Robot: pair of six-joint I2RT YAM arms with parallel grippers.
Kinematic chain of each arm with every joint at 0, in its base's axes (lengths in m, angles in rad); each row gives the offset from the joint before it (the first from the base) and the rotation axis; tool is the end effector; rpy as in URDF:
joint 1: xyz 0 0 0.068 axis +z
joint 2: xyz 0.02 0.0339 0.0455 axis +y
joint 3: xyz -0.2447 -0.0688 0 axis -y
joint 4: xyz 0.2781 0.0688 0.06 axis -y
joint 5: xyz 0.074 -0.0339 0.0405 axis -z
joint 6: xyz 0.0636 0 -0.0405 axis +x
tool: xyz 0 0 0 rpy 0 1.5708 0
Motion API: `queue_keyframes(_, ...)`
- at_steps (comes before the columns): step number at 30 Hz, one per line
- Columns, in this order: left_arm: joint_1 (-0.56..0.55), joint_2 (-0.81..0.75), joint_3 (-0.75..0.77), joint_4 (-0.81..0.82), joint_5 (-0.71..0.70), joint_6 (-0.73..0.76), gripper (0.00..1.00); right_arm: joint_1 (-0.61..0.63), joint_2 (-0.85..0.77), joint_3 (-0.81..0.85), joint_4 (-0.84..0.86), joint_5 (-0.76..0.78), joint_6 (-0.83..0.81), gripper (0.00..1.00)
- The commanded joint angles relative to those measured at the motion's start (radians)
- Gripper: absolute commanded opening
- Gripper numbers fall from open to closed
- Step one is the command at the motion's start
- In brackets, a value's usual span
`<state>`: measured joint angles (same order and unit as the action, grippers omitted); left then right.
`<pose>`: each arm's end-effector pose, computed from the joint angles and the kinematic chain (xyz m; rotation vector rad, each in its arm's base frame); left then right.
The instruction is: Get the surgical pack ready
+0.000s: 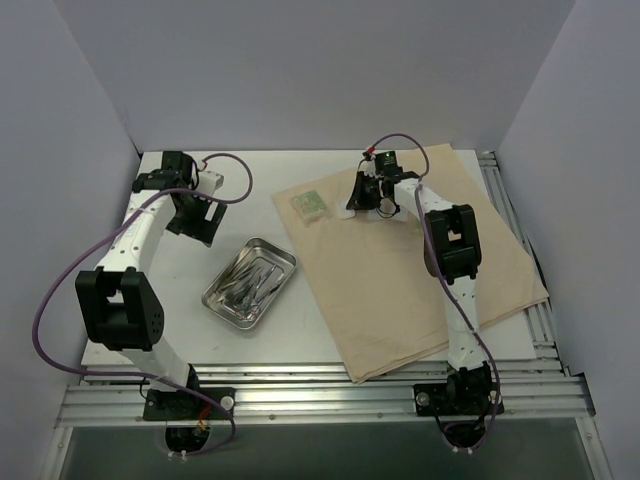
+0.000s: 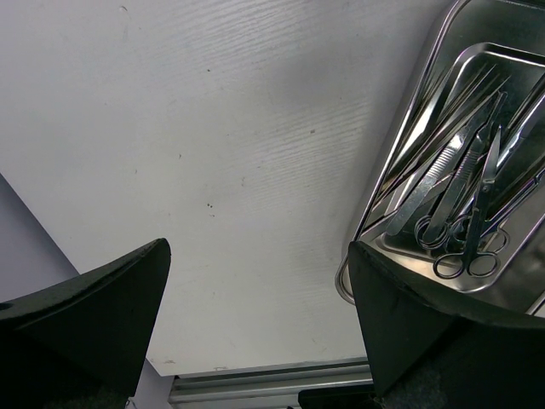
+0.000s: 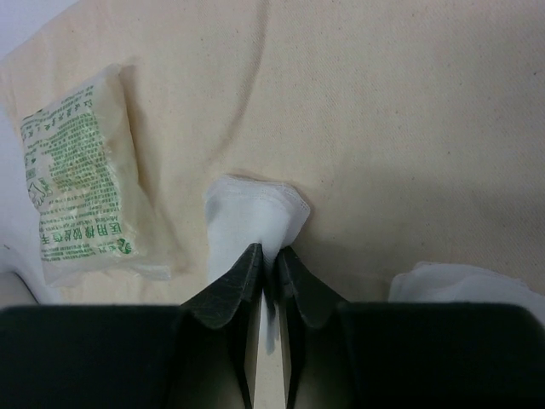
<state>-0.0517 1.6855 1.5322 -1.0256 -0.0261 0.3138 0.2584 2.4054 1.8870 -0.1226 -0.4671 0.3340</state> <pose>0.3841 -0.0182 0.2463 0.4936 2.7099 0.1071 0.5510 0.1752 0.1139 -0.1829 2.2537 0.8395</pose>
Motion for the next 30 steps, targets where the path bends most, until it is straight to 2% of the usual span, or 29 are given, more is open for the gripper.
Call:
queue_keyframes(1,-0.005,-0.023,0.029,0.005,-0.009,-0.009,0.95,0.008,0.008,-0.011,-0.008,-0.028,0.022,0.05)
queue_keyframes(2,-0.005,-0.026,0.026,0.007,-0.009,-0.009,0.95,0.008,0.000,-0.014,-0.005,-0.034,0.028,0.00)
queue_keyframes(8,-0.004,-0.046,0.009,0.015,-0.006,-0.004,0.95,0.004,-0.132,-0.017,0.012,-0.041,0.054,0.00)
queue_keyframes(14,-0.005,-0.067,0.003,0.027,-0.012,0.004,0.95,-0.034,-0.310,-0.140,0.071,0.007,0.066,0.00)
queue_keyframes(19,-0.005,-0.066,0.006,0.027,-0.012,0.005,0.95,-0.114,-0.331,-0.218,0.051,-0.013,0.047,0.00)
queue_keyframes(30,-0.005,-0.063,0.009,0.021,-0.024,0.005,0.95,-0.142,-0.282,-0.232,0.055,-0.011,0.017,0.00)
